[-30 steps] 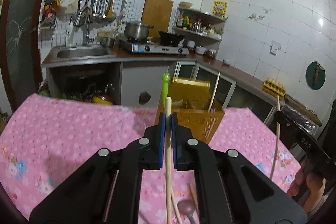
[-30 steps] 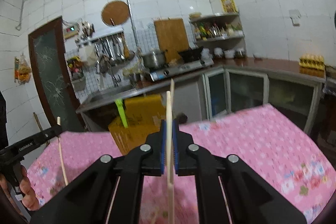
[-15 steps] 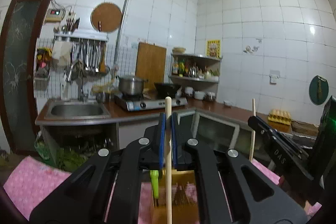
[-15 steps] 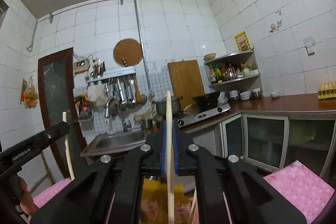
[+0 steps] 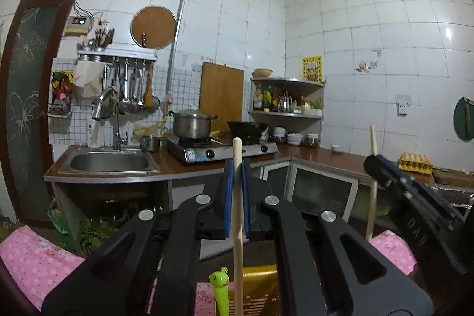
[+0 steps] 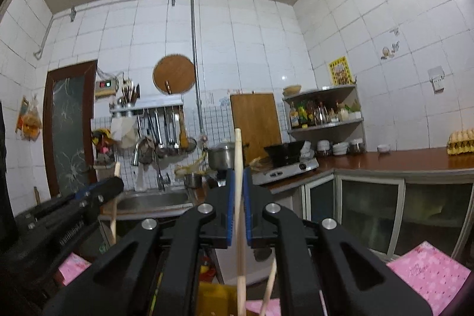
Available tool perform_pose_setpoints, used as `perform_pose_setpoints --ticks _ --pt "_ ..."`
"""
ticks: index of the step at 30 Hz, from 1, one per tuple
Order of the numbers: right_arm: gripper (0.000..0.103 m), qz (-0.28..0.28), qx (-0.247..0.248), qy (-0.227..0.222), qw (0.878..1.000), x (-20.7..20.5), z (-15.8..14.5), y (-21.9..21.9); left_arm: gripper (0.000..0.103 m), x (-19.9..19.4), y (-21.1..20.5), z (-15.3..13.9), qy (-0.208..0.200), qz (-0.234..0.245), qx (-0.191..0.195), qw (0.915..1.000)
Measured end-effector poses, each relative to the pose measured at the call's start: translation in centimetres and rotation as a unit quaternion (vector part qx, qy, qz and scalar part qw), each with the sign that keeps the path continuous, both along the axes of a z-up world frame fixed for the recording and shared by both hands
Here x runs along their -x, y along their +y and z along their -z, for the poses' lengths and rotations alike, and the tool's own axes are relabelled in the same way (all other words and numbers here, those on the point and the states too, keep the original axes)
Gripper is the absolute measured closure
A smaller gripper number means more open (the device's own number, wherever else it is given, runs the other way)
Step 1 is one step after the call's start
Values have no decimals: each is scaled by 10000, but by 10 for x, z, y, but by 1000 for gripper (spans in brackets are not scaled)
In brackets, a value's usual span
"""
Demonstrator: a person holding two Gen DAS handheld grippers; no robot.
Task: Organize utensils
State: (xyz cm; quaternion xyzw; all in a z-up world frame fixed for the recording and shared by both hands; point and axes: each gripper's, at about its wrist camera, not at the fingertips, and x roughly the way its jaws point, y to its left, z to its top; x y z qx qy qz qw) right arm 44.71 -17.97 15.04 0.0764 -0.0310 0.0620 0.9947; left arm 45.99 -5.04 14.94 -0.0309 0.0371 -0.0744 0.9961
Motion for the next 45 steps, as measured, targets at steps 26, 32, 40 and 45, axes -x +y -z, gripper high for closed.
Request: perform_pose_setpoints --ticks 26,32,40,45 --pt "97 -124 -103 194 9997 -2 25 0 99 -27 5 29 176 -34 57 9998" --pt "97 -194 -1 384 9991 8 46 -1 99 -22 19 46 412 12 85 9991" --pt "97 -256 -15 793 9965 20 67 -6 99 -1 21 69 774 81 -200 9968" --pt "97 -271 24 1066 9939 24 76 -4 99 9 22 74 1017 92 -196 9946"
